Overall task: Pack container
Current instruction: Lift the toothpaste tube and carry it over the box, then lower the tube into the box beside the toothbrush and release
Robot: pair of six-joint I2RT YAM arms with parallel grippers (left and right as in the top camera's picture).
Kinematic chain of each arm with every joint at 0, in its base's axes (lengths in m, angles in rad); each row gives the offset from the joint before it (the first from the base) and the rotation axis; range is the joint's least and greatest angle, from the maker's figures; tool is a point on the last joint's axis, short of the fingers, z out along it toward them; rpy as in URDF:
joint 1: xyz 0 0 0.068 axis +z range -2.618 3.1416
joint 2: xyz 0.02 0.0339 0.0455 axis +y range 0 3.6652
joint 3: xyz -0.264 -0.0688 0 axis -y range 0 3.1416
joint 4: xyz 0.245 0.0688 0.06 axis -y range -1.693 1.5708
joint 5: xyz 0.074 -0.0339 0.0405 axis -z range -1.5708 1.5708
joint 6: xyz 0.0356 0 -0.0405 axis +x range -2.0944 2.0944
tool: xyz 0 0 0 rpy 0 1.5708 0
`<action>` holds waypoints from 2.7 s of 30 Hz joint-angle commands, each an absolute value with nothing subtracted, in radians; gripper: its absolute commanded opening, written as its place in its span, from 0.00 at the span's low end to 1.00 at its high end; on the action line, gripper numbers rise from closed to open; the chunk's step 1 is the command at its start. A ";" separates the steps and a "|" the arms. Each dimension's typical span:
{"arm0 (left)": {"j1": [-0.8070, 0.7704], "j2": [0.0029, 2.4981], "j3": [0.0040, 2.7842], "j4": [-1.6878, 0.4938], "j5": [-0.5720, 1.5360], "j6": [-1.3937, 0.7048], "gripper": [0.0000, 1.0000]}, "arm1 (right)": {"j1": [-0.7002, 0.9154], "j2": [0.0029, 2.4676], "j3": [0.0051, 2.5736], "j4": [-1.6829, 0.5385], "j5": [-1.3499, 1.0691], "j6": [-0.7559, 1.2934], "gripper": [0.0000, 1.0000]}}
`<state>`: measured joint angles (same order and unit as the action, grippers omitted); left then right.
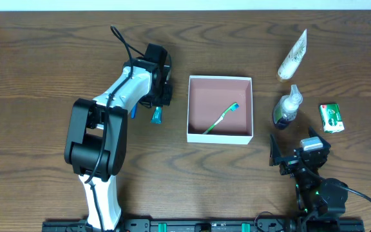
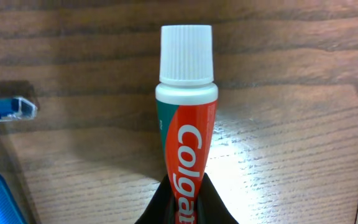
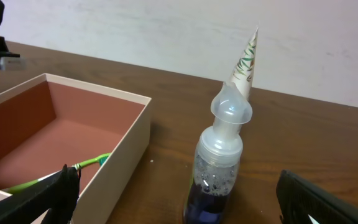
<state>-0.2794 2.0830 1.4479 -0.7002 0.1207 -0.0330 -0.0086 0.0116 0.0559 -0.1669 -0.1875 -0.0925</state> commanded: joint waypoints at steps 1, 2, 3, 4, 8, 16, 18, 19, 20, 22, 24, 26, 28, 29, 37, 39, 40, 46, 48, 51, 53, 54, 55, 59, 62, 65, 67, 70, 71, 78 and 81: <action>-0.277 2.016 1.477 -0.702 0.120 -0.050 0.06 | -0.016 0.006 0.052 -0.168 -0.191 -0.102 0.99; -0.277 1.989 1.478 -0.702 0.120 -0.050 0.06 | -0.016 0.006 0.052 -0.168 -0.191 -0.102 0.99; -0.277 1.957 1.478 -0.702 0.120 -0.050 0.06 | -0.016 0.006 0.052 -0.168 -0.191 -0.102 0.99; -0.277 1.932 1.478 -0.705 0.120 -0.050 0.06 | -0.016 0.006 0.052 -0.168 -0.191 -0.102 0.99; -0.282 1.781 1.478 -0.725 0.121 -0.055 0.06 | -0.016 0.006 0.052 -0.168 -0.191 -0.102 0.99; -0.369 1.527 1.478 -0.735 0.228 -0.070 0.06 | -0.016 0.006 0.052 -0.168 -0.191 -0.102 0.99; -0.418 1.517 1.478 -0.734 0.228 -0.086 0.06 | -0.016 0.006 0.052 -0.167 -0.191 -0.102 0.99; -0.442 1.517 1.477 -0.734 0.228 -0.090 0.06 | -0.016 0.006 0.052 -0.167 -0.191 -0.102 0.99; -0.471 1.525 1.477 -0.733 0.228 -0.092 0.06 | -0.016 0.006 0.052 -0.168 -0.191 -0.102 0.99; -0.521 1.546 1.477 -0.724 0.224 -0.111 0.06 | -0.016 0.006 0.052 -0.168 -0.191 -0.102 0.99; -0.560 1.573 1.477 -0.704 0.224 -0.140 0.06 | -0.016 0.006 0.052 -0.168 -0.191 -0.102 0.99; -0.588 1.602 1.477 -0.677 0.224 -0.160 0.06 | -0.016 0.006 0.052 -0.168 -0.191 -0.102 0.99; -0.604 1.631 1.477 -0.652 0.224 -0.181 0.06 | -0.016 0.006 0.052 -0.168 -0.191 -0.102 0.99; -0.609 1.646 1.477 -0.641 0.224 -0.192 0.06 | -0.016 0.006 0.052 -0.168 -0.191 -0.102 0.99; -0.619 1.787 1.477 -0.604 0.215 -0.211 0.06 | -0.016 0.006 0.052 -0.168 -0.191 -0.102 0.99; -0.619 1.818 1.477 -0.604 0.179 -0.242 0.06 | -0.016 0.006 0.052 -0.168 -0.191 -0.102 0.99; -0.619 1.832 1.477 -0.604 0.163 -0.253 0.06 | -0.016 0.006 0.052 -0.168 -0.191 -0.102 0.99; -0.619 1.890 1.477 -0.606 0.120 -0.253 0.06 | -0.016 0.006 0.052 -0.167 -0.191 -0.102 0.99; -0.619 1.900 1.477 -0.611 0.091 -0.254 0.06 | -0.016 0.006 0.052 -0.168 -0.191 -0.102 0.99; -0.619 1.911 1.477 -0.622 0.067 -0.256 0.06 | -0.016 0.006 0.052 -0.168 -0.191 -0.102 0.99; -0.619 1.919 1.477 -0.627 0.039 -0.266 0.06 | -0.016 0.006 0.052 -0.167 -0.191 -0.102 0.99; -0.619 1.922 1.477 -0.627 0.036 -0.266 0.06 | -0.016 0.006 0.052 -0.168 -0.191 -0.102 0.99; -0.619 1.927 1.477 -0.627 0.036 -0.266 0.06 | -0.016 0.006 0.052 -0.167 -0.191 -0.102 0.99; -0.619 1.944 1.477 -0.626 0.036 -0.268 0.07 | -0.016 0.006 0.052 -0.167 -0.191 -0.102 0.99; -0.619 1.955 1.477 -0.623 0.036 -0.268 0.08 | -0.016 0.006 0.052 -0.168 -0.191 -0.102 0.99; -0.619 1.962 1.477 -0.622 0.036 -0.267 0.09 | -0.016 0.006 0.052 -0.168 -0.191 -0.102 0.99; -0.619 1.966 1.477 -0.622 0.035 -0.267 0.09 | -0.016 0.006 0.052 -0.168 -0.191 -0.102 0.99; -0.619 1.977 1.477 -0.618 0.032 -0.267 0.10 | -0.016 0.006 0.052 -0.168 -0.191 -0.102 0.99; -0.619 1.982 1.477 -0.616 0.032 -0.267 0.10 | -0.016 0.006 0.052 -0.168 -0.191 -0.102 0.99; -0.619 2.030 1.477 -0.612 0.033 -0.267 0.11 | -0.016 0.006 0.052 -0.167 -0.191 -0.102 0.99; -0.619 2.036 1.477 -0.611 0.033 -0.268 0.16 | -0.016 0.006 0.052 -0.167 -0.191 -0.102 0.99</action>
